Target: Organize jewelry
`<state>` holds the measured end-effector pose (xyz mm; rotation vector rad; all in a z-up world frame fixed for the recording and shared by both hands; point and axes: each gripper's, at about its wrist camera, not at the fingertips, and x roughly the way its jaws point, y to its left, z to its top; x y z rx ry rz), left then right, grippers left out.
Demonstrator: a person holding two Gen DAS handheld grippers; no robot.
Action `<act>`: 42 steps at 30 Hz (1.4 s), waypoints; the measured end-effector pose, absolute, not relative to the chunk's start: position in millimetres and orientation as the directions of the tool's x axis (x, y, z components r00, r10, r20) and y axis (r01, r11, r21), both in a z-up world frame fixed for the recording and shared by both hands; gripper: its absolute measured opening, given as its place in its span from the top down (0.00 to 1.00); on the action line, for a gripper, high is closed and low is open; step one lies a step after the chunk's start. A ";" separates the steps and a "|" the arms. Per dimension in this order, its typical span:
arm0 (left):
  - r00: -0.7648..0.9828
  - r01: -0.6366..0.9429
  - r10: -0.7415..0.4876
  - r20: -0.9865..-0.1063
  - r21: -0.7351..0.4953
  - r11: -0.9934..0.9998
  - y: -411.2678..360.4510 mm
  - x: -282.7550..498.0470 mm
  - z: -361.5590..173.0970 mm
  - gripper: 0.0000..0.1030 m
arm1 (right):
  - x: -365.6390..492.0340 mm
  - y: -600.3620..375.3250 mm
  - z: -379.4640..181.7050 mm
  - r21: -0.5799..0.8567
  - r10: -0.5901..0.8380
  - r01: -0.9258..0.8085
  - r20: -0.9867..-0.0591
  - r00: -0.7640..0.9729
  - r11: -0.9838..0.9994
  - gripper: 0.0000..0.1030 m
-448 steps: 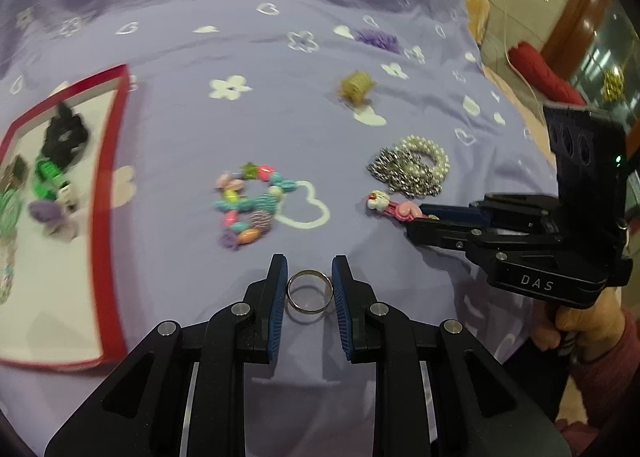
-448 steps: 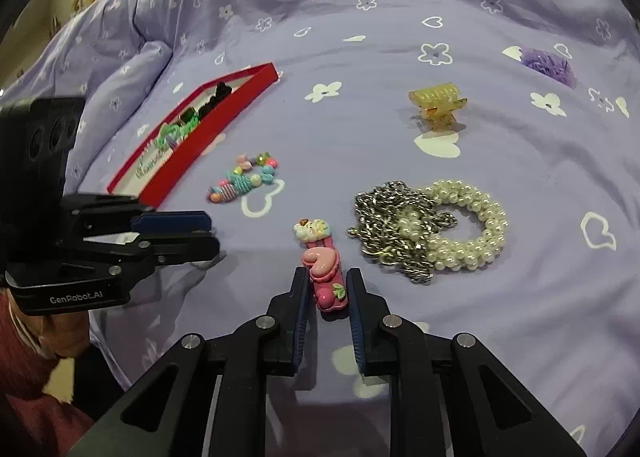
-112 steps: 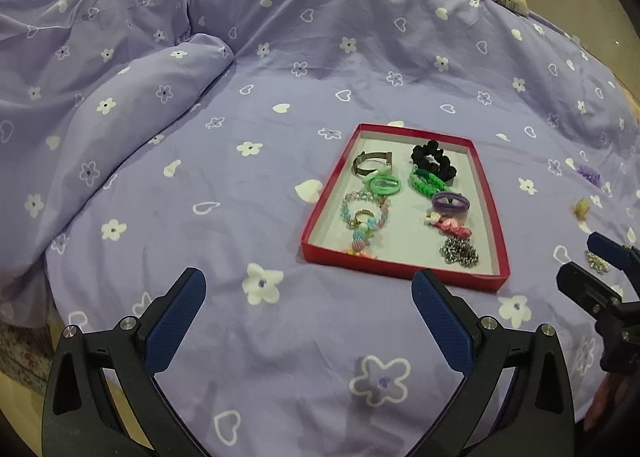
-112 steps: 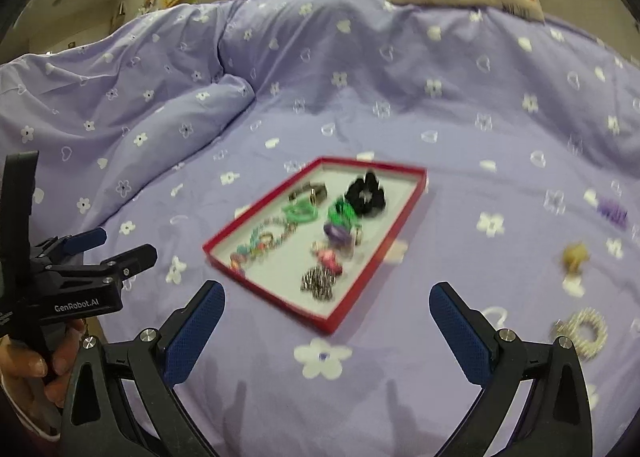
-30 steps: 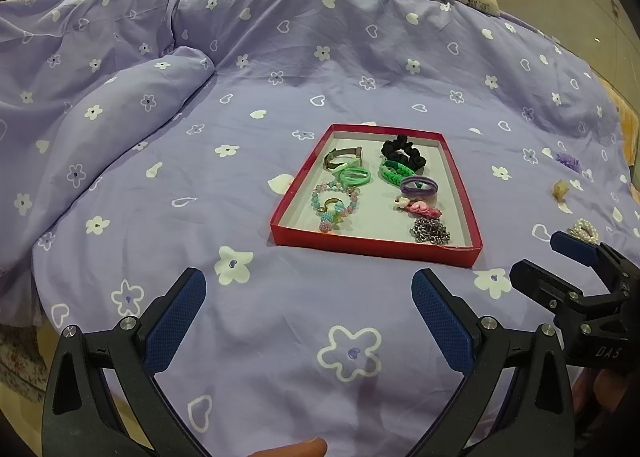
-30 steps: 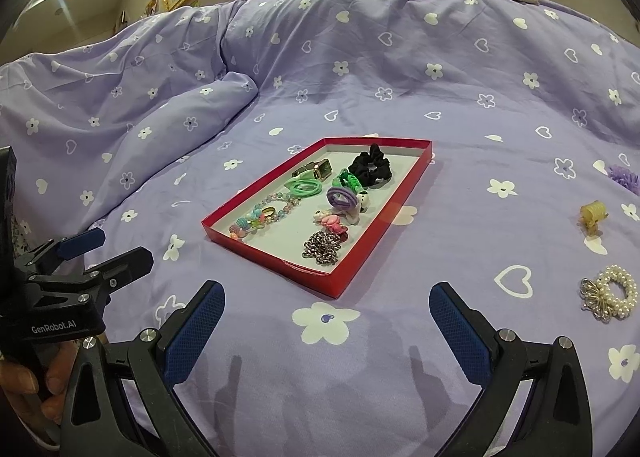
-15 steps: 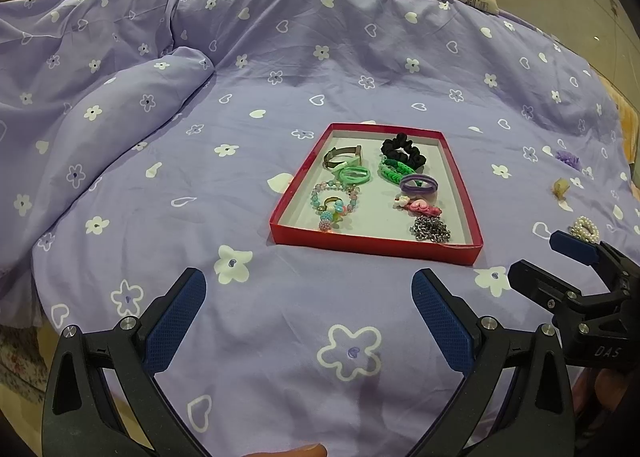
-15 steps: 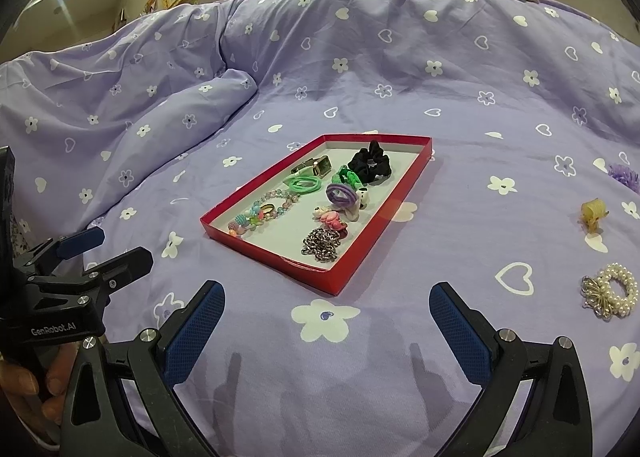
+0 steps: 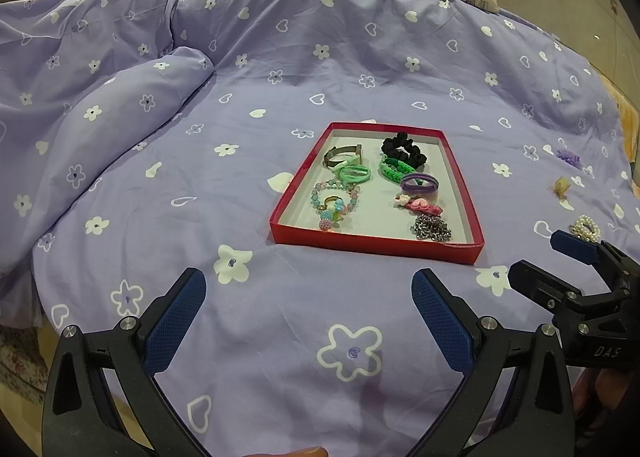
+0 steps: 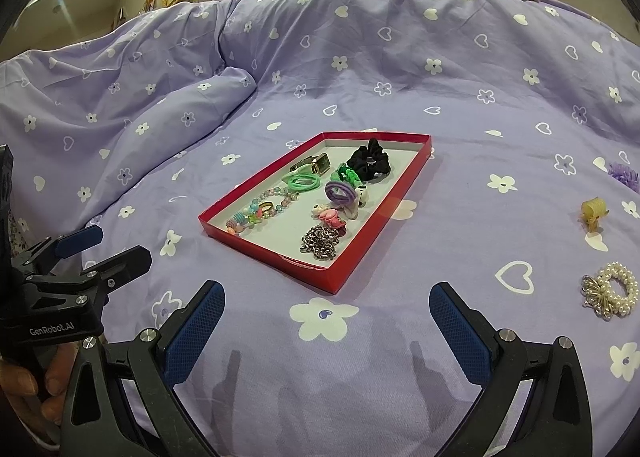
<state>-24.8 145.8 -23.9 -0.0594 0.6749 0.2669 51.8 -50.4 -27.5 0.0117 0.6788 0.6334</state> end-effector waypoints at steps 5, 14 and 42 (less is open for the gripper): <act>0.747 -0.260 0.224 -0.626 0.035 0.965 146.3 -24.4 -24.7 0.00 | 52.1 -49.9 -28.5 0.210 0.550 -0.543 -0.584 0.597 0.813 0.00; 0.744 -0.263 0.224 -0.629 0.033 0.964 147.2 -23.9 -26.1 0.00 | 52.1 -50.2 -29.1 0.211 0.551 -0.543 -0.581 0.598 0.812 0.00; 0.745 -0.262 0.227 -0.628 0.038 0.964 148.9 -23.2 -26.7 0.00 | 50.7 -49.1 -26.8 0.210 0.553 -0.547 -0.581 0.597 0.811 0.00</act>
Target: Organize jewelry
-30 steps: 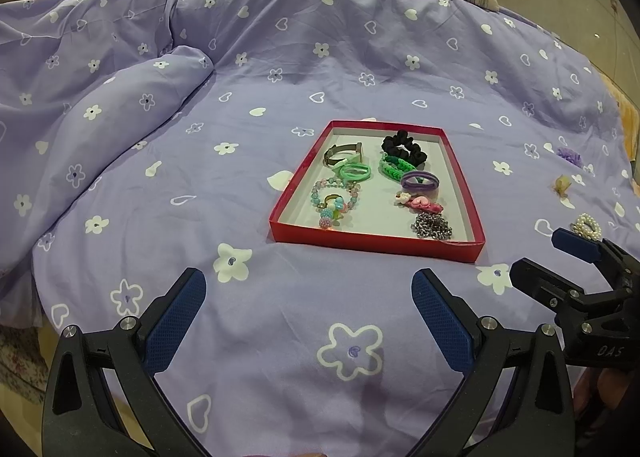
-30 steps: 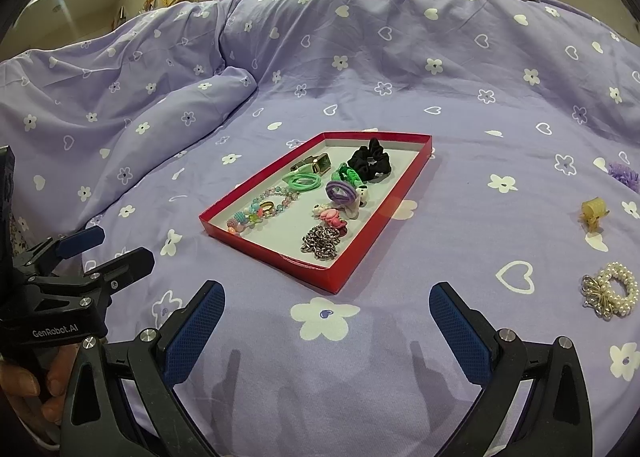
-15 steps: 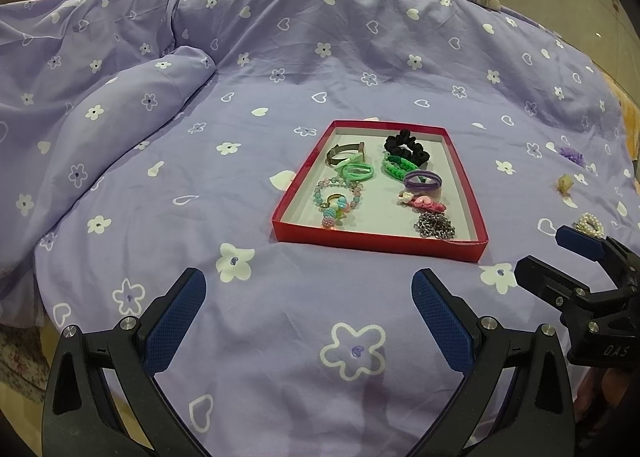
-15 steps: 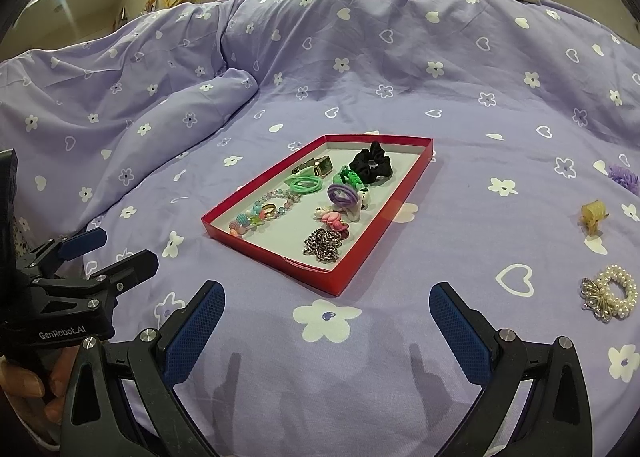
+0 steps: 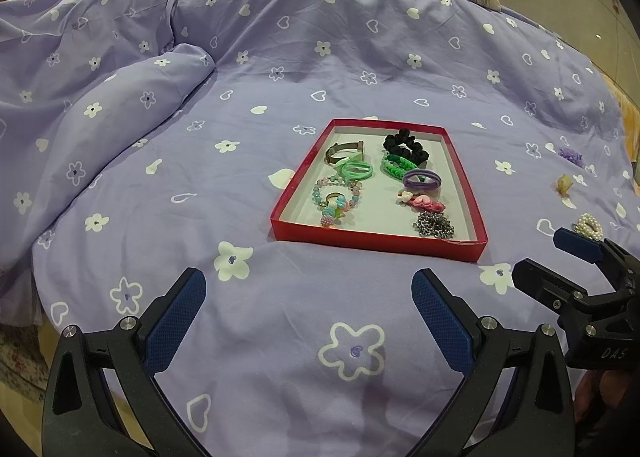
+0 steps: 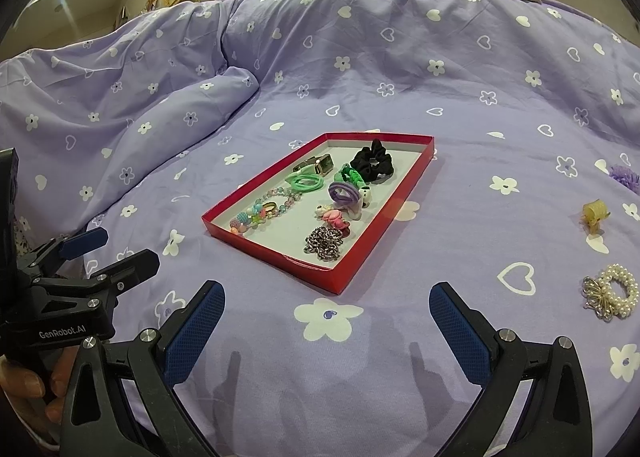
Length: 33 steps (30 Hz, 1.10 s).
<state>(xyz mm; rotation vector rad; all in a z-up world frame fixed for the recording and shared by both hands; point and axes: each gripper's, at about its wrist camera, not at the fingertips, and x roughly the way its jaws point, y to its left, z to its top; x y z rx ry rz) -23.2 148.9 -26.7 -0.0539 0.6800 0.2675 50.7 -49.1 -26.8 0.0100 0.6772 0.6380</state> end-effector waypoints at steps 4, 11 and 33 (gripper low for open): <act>0.745 -0.261 0.226 -0.628 0.038 0.965 149.0 -23.4 -26.6 0.00 | 50.4 -49.2 -26.9 0.208 0.551 -0.545 -0.581 0.599 0.812 0.00; 0.743 -0.262 0.227 -0.629 0.039 0.964 148.9 -23.1 -26.5 0.00 | 51.1 -49.3 -26.7 0.209 0.553 -0.546 -0.581 0.598 0.811 0.00; 0.736 -0.253 0.219 -0.640 0.039 0.967 150.4 -13.9 -31.3 0.00 | 52.8 -50.1 -27.5 0.216 0.555 -0.546 -0.584 0.592 0.809 0.00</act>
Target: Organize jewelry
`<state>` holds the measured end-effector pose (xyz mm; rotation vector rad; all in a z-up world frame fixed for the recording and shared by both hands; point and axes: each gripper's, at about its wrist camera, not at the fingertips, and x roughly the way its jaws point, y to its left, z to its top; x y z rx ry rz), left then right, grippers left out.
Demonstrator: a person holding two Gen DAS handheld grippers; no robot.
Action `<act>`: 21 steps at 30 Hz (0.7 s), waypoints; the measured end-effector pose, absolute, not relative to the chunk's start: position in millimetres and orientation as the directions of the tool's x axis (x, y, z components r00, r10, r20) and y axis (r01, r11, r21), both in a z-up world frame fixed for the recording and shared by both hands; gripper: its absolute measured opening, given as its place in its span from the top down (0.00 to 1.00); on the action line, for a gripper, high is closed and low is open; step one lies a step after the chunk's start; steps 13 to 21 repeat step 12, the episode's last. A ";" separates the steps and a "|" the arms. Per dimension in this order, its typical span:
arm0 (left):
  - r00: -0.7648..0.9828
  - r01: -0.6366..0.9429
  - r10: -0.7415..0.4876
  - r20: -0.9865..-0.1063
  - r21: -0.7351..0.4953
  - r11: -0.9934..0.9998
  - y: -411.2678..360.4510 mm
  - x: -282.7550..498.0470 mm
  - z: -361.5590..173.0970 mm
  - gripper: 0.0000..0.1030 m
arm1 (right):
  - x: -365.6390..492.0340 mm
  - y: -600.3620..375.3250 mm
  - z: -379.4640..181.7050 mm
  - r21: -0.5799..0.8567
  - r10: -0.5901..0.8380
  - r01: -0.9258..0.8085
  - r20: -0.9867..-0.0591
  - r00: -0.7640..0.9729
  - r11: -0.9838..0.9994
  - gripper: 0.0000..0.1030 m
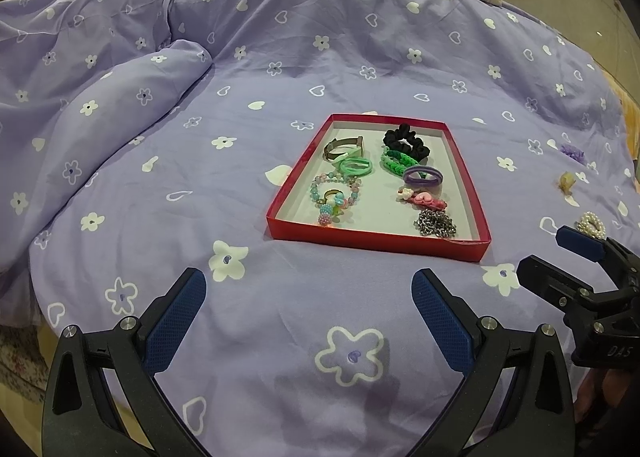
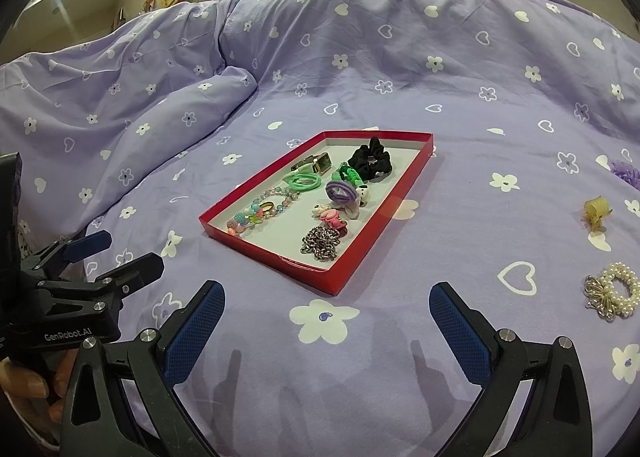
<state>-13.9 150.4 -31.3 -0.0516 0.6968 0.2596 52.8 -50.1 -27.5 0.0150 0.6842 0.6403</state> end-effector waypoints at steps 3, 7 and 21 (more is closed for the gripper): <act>0.736 -0.258 0.224 -0.639 0.041 0.965 152.0 -11.0 -31.1 0.00 | 53.7 -50.1 -27.9 0.218 0.556 -0.546 -0.585 0.590 0.809 0.00; 0.735 -0.254 0.219 -0.641 0.040 0.967 151.7 -7.5 -30.5 0.00 | 56.5 -50.1 -29.4 0.222 0.554 -0.543 -0.592 0.585 0.810 0.00; 0.731 -0.245 0.210 -0.649 0.037 0.969 150.1 -3.5 -29.4 0.00 | 60.9 -50.9 -30.3 0.233 0.557 -0.539 -0.599 0.576 0.809 0.00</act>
